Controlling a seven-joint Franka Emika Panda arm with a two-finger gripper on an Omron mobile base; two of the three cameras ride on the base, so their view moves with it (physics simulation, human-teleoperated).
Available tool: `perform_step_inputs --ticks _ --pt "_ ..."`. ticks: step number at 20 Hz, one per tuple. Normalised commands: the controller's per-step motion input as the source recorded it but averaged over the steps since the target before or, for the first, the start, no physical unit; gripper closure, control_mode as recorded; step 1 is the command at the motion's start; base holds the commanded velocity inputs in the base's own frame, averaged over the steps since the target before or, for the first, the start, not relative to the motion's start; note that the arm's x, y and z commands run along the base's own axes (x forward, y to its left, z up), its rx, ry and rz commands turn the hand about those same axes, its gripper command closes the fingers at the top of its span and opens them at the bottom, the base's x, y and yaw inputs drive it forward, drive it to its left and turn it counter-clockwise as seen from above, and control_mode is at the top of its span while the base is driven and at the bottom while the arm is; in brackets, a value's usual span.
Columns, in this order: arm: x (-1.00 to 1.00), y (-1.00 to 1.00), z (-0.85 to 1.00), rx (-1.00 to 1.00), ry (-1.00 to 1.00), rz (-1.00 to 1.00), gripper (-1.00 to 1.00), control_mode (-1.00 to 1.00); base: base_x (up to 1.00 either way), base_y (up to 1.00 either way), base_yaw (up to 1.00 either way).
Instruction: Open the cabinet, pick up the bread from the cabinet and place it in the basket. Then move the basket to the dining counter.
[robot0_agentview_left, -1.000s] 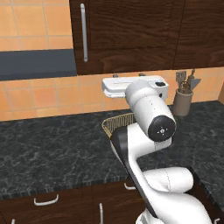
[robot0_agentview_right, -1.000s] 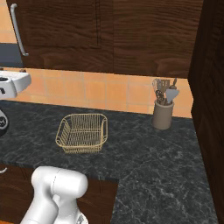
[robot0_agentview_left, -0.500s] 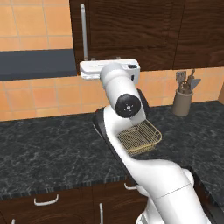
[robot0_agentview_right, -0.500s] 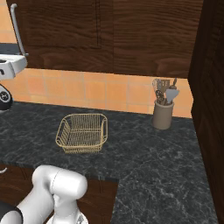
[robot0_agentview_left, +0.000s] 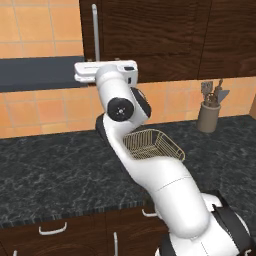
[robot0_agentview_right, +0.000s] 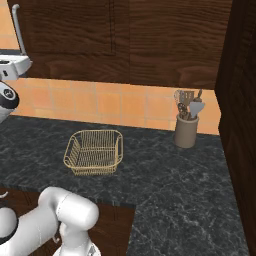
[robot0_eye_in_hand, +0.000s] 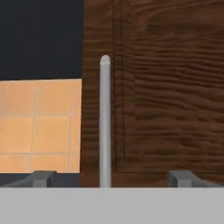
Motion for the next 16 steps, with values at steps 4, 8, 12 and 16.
perform_step_inputs --ticks 4,8,12,16 --pt "0.44 0.11 0.01 0.00 -0.03 0.00 -1.00 -1.00 0.00 0.00 0.00" --pt "0.50 0.19 0.00 0.00 -0.02 0.00 -1.00 -1.00 0.00 0.00 0.00" --pt "0.46 0.14 0.00 0.00 -0.02 -0.01 -1.00 -1.00 0.00 0.00 0.00" --pt "0.46 0.00 0.00 0.00 -0.01 -0.01 -1.00 -1.00 0.00 0.00 0.00"
